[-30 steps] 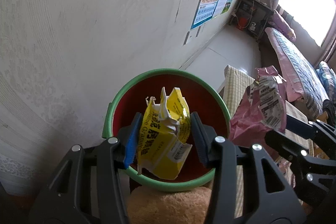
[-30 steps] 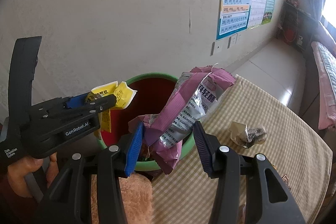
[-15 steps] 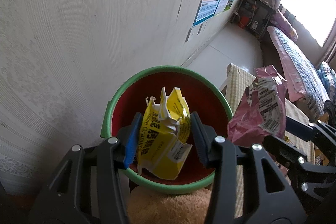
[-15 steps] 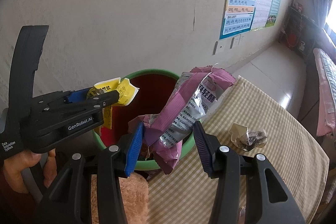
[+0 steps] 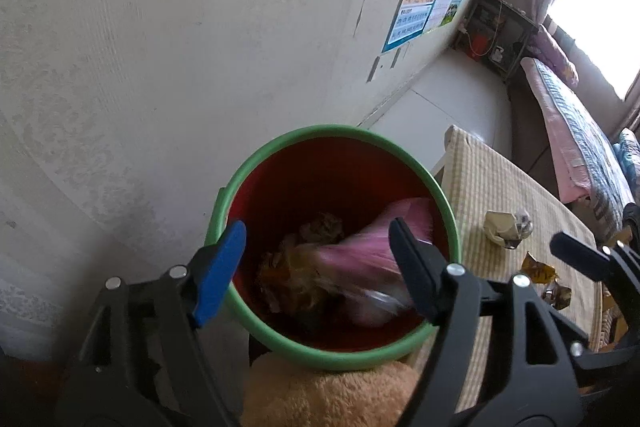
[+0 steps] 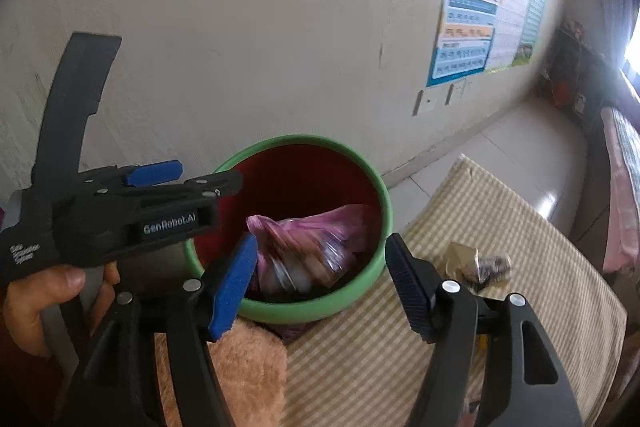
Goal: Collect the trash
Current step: 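Open both grippers to drop the bags into the red bin, then grasp crumpled pink-white paper with the left gripper while the right grasps a pink foil wrapper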
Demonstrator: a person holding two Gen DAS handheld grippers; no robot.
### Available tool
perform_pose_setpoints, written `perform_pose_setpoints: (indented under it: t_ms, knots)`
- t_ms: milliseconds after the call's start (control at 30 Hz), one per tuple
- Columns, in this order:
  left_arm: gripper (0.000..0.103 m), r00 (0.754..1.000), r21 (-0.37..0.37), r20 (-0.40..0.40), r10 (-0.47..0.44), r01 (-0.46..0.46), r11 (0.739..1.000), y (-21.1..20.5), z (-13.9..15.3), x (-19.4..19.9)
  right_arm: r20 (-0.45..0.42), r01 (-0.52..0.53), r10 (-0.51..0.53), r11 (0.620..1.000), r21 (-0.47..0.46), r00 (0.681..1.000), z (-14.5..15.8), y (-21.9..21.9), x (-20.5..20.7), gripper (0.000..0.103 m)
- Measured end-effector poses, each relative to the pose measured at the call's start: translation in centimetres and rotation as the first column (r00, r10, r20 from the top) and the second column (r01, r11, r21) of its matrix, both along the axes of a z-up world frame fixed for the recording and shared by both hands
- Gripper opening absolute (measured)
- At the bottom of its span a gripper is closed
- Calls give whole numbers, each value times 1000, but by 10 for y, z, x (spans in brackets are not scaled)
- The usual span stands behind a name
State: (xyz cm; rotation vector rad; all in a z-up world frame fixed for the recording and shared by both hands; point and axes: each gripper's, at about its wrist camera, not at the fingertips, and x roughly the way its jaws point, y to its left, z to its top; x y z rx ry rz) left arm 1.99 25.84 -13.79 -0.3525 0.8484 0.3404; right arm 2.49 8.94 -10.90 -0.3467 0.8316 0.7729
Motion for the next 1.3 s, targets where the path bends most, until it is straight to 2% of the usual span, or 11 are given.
perform_pose_setpoints:
  t_ms: [200,400,467,600,767,867,967,1067,1133,1200,1300]
  knots:
    - [71,998,6,3,-67,67,998,-27,6,-4,-56,135,-132,990,42,990,1,-68,-16,65]
    - [71,971,-22,-1,-237,237,971,-94,6,9,-110,357,-353,934,17,929,-11,-162,-33,65]
    - [71,942,-37,-10,-334,334,942,-128,2,13,-121,425,-422,905,4,899,-16,-190,-39,65]
    - [71,857,-82,-38,-514,510,856,-203,-12,22,-126,556,-554,831,-16,823,-24,-245,-52,65]
    - [71,780,-159,-74,-621,606,780,-271,-40,44,-150,656,-649,755,-10,746,-29,-298,-66,65]
    - [67,741,-172,-138,-657,635,753,-295,-61,54,-162,693,-683,721,6,712,-31,-321,-73,65]
    - [56,723,-192,-201,-661,633,750,-308,-82,62,-181,719,-705,695,16,685,-36,-337,-79,65]
    - [46,714,-160,-233,-661,642,750,-313,-98,61,-217,746,-725,665,23,654,-43,-353,-84,65]
    - [25,713,-99,-255,-654,653,751,-316,-99,60,-241,759,-733,651,26,636,-47,-357,-84,65]
    - [21,711,-112,-253,-657,653,749,-313,-98,59,-261,769,-738,639,28,623,-50,-362,-85,65]
    - [21,733,-132,-233,-640,628,767,-299,-88,54,-279,769,-734,639,26,619,-52,-361,-83,65]
